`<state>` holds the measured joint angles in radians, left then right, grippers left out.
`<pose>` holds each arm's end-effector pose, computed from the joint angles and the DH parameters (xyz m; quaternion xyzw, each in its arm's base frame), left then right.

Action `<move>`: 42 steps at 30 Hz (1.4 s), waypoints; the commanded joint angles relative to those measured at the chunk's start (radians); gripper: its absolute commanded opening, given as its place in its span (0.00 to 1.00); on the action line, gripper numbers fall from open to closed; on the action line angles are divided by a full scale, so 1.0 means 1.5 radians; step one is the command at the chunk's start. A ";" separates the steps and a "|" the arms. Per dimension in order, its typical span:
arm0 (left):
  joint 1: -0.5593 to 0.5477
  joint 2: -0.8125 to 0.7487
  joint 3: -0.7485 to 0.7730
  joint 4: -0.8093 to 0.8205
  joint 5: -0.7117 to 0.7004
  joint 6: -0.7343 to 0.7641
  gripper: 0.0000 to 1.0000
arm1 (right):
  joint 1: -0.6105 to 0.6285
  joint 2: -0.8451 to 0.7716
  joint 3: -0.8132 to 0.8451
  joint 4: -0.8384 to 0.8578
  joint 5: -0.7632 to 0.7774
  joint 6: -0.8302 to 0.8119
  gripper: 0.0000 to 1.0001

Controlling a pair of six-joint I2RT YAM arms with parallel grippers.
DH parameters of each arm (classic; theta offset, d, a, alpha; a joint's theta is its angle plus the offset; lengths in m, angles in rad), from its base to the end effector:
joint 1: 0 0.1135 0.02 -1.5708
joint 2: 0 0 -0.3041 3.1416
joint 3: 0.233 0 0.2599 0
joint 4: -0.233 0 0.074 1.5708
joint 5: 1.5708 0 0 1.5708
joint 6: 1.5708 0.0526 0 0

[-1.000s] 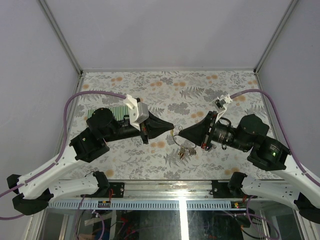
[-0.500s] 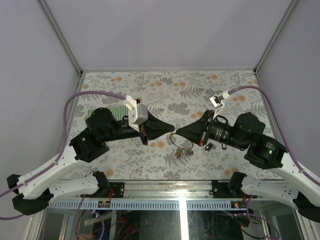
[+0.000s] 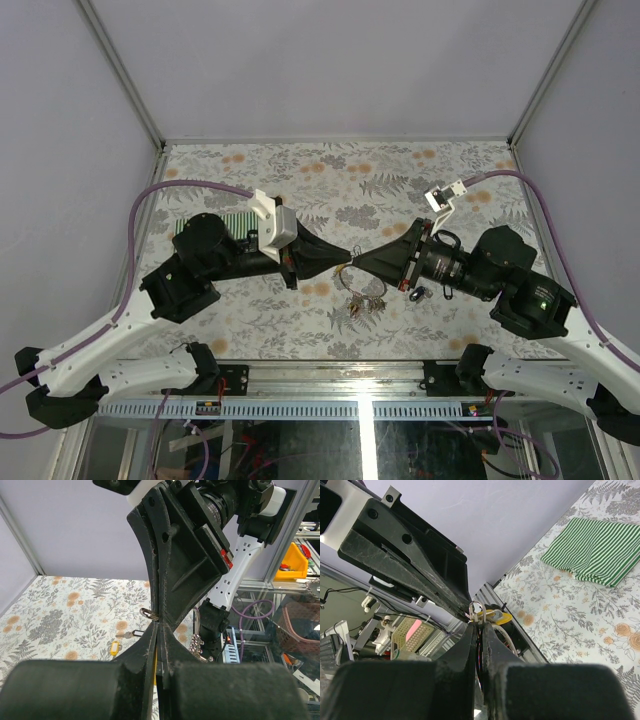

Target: Put the keys on the keyring

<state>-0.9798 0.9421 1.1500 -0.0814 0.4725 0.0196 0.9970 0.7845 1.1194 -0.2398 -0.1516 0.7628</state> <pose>0.0894 -0.1762 0.4856 0.4621 0.4799 -0.4742 0.5756 0.0744 0.1297 0.4801 -0.1340 0.6596 0.6011 0.4309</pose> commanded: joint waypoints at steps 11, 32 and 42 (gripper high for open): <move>0.002 0.001 0.023 0.048 0.003 0.002 0.00 | 0.005 0.003 0.022 0.051 -0.025 0.015 0.00; 0.003 -0.002 0.023 0.046 0.014 0.004 0.00 | 0.005 0.011 0.028 0.008 0.000 0.019 0.00; 0.002 0.003 0.026 0.045 0.025 0.005 0.00 | 0.004 0.014 0.030 -0.002 0.004 0.020 0.00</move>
<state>-0.9798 0.9443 1.1500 -0.0822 0.4877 0.0196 0.9970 0.7982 1.1233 -0.2649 -0.1574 0.7837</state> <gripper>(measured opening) 0.009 0.037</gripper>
